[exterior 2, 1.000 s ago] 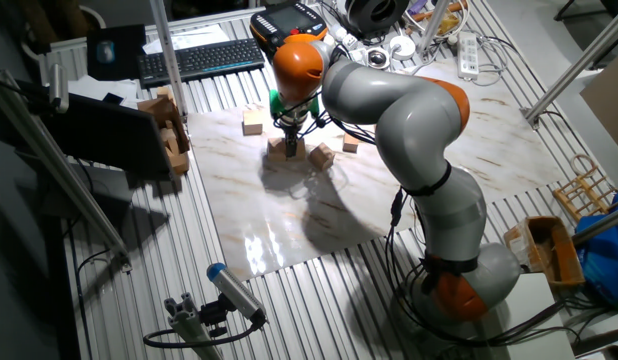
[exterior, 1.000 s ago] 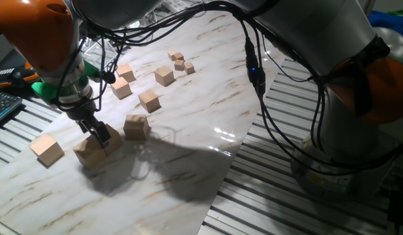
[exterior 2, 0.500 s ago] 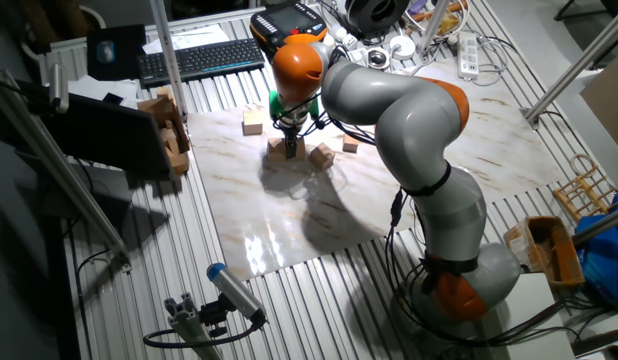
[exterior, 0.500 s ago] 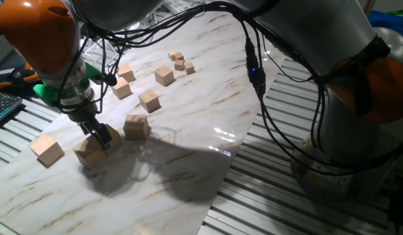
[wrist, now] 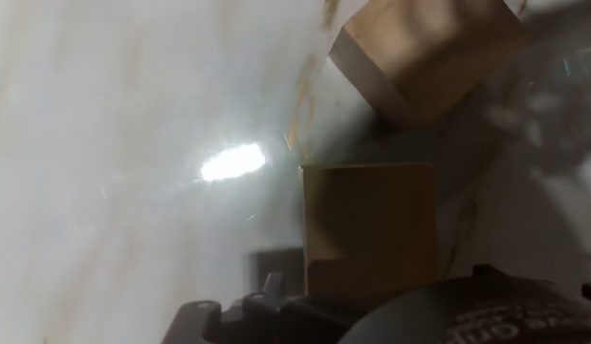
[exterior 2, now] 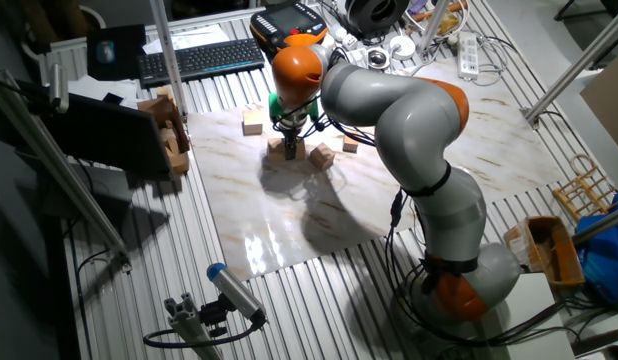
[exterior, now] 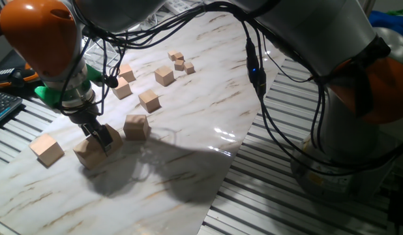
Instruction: Stack the blocks into a cross shape
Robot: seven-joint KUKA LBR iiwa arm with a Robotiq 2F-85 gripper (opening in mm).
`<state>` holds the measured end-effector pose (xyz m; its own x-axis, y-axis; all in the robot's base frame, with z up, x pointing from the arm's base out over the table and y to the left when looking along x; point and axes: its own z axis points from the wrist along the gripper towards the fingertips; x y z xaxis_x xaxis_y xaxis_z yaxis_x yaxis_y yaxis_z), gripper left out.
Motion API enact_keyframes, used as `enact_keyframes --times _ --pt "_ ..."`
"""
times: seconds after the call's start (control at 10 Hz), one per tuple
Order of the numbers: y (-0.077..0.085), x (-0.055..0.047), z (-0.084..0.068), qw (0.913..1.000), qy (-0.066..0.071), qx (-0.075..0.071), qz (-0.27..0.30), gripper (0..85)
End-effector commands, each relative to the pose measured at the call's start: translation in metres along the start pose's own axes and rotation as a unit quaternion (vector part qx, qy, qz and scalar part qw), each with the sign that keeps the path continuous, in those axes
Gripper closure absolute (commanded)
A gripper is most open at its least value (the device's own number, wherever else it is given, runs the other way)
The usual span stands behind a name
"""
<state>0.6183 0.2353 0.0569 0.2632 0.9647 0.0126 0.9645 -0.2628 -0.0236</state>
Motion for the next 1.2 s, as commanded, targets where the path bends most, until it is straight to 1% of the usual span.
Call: enact_keyframes --times 0.0,0.3,0.6,1.1 --pt "0.000 0.000 0.001 1.0000 0.000 0.000 0.000 0.0" --pt "0.001 0.000 0.003 1.0000 -0.001 0.001 0.000 0.0" --pt "0.000 0.000 0.007 1.0000 0.001 0.002 0.001 0.0" --pt "0.001 0.001 0.011 1.0000 0.001 0.000 0.002 0.0"
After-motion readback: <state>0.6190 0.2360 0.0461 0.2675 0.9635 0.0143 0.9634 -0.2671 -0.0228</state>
